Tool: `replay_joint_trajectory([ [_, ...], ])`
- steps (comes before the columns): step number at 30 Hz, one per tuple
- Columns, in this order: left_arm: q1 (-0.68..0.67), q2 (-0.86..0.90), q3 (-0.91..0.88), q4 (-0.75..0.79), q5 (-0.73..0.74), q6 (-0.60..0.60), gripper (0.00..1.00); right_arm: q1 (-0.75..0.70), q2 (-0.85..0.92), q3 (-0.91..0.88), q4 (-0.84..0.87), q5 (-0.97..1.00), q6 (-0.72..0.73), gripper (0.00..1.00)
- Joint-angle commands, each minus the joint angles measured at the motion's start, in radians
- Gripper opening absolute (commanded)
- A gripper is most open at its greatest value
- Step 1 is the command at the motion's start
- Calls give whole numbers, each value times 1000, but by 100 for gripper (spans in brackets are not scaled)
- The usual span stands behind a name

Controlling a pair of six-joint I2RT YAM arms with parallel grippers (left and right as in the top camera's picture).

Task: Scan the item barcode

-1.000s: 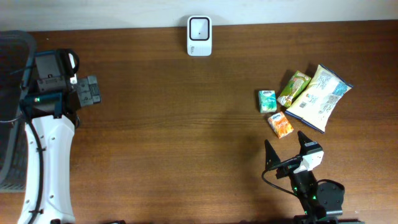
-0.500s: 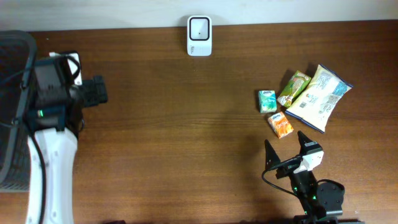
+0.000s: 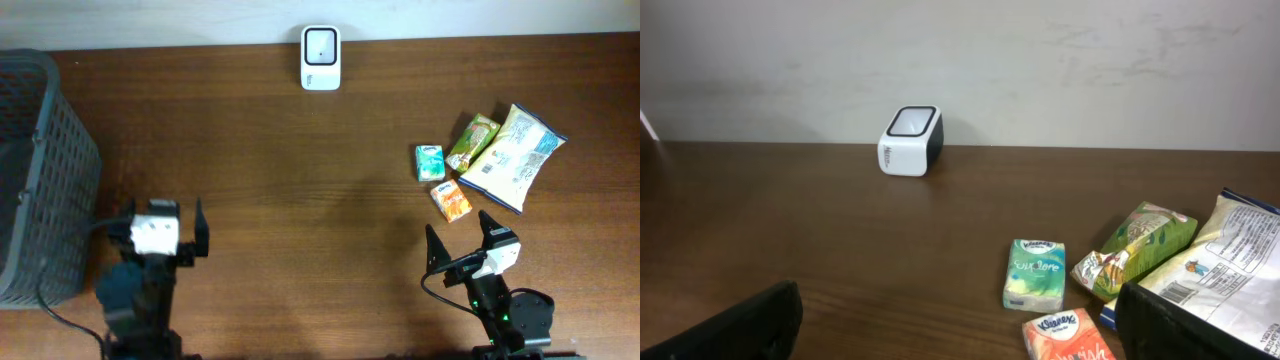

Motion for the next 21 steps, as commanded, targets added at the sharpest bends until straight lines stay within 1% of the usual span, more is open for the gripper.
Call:
replay_joint_trajectory([
  [1,-26,-123,-158,90,13,68,99,5,-8,-6,-4,-5,3,99],
  [2,-37,-160,-208,114,-6,68,99,5,-8,-6,-4,-5,3,99],
  [5,-60,-219,-284,131,-47,68,99,5,-8,-6,-4,-5,3,99],
  [8,-89,-262,-321,124,-120,68,99,5,-8,-6,-4,-5,3,99],
  [9,-100,-273,-321,91,-147,71,99,5,-8,-6,-4,-5,3,99],
  [12,-113,-294,-321,-34,-162,71,99,5,-8,-6,-4,-5,3,99],
  [17,-115,-343,-321,-26,-162,71,99,5,-8,-6,-4,-5,3,99],
  [21,-115,-414,-321,-27,-150,70,99,5,-8,-6,-4,-5,3,99],
])
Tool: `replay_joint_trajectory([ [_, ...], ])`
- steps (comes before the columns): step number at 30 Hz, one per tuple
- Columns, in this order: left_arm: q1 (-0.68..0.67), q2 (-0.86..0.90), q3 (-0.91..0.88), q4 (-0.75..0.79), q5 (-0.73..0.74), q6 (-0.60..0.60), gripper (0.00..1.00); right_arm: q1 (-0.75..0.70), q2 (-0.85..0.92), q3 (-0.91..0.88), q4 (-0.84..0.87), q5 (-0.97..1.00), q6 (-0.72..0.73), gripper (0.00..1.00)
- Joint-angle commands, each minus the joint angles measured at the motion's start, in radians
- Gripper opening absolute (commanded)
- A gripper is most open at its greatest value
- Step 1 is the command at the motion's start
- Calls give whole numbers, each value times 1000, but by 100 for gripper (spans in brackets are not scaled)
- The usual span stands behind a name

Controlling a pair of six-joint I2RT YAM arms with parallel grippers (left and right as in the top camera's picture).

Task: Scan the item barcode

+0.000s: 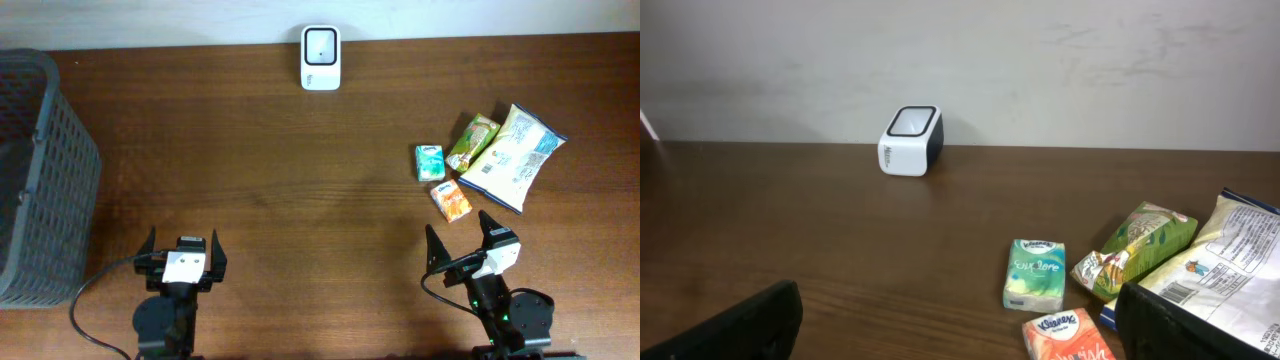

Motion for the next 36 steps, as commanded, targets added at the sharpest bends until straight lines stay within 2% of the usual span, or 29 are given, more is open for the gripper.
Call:
replay_joint_trajectory([
  [1,-5,-81,-5,-3,-3,12,99,5,-8,-6,-3,-5,3,99],
  [36,-5,-111,-5,-3,-3,12,99,5,-8,-6,-4,-5,3,99],
])
